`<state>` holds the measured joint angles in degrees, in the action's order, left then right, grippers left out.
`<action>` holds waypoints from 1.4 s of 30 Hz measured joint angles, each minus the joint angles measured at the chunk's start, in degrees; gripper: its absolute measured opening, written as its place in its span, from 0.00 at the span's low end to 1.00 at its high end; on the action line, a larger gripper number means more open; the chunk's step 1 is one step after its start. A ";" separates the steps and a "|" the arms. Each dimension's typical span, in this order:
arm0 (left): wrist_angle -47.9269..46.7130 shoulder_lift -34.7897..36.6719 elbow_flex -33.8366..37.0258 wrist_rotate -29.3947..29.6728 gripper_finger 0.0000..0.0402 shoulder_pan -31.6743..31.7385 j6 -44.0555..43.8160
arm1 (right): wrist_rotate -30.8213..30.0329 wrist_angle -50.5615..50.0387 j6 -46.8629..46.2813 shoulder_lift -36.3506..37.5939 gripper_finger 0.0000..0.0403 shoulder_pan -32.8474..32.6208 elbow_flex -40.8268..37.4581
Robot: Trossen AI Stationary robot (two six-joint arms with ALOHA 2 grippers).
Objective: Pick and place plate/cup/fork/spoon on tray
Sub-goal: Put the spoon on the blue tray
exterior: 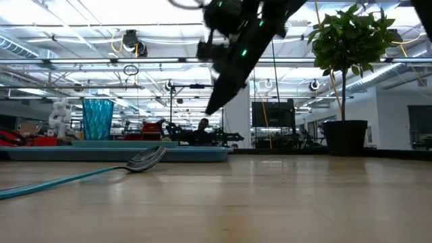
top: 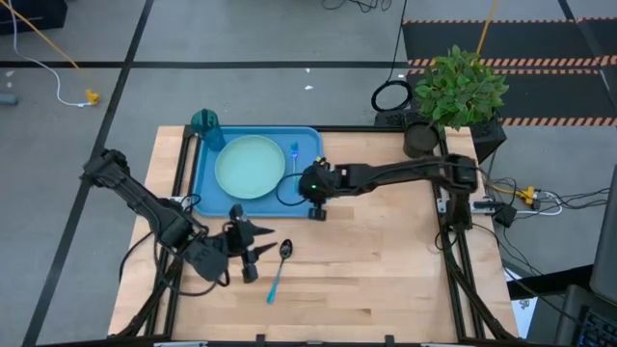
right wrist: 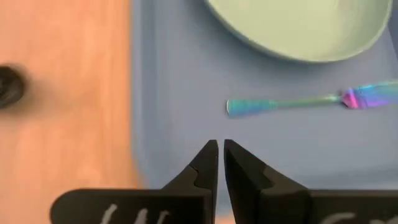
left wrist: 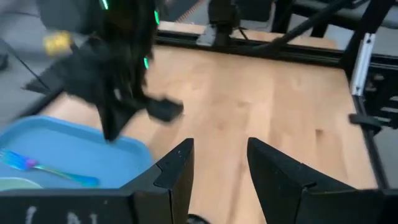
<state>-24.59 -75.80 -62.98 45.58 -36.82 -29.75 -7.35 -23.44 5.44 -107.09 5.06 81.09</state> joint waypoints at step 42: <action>-24.86 -38.30 -15.39 -30.10 0.38 9.04 -47.84 | -7.63 8.09 -13.31 41.21 0.04 -10.82 -22.64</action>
<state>-49.45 -114.10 -78.37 15.48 -27.77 -77.59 -14.98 -15.35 -7.87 -65.89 -5.76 58.46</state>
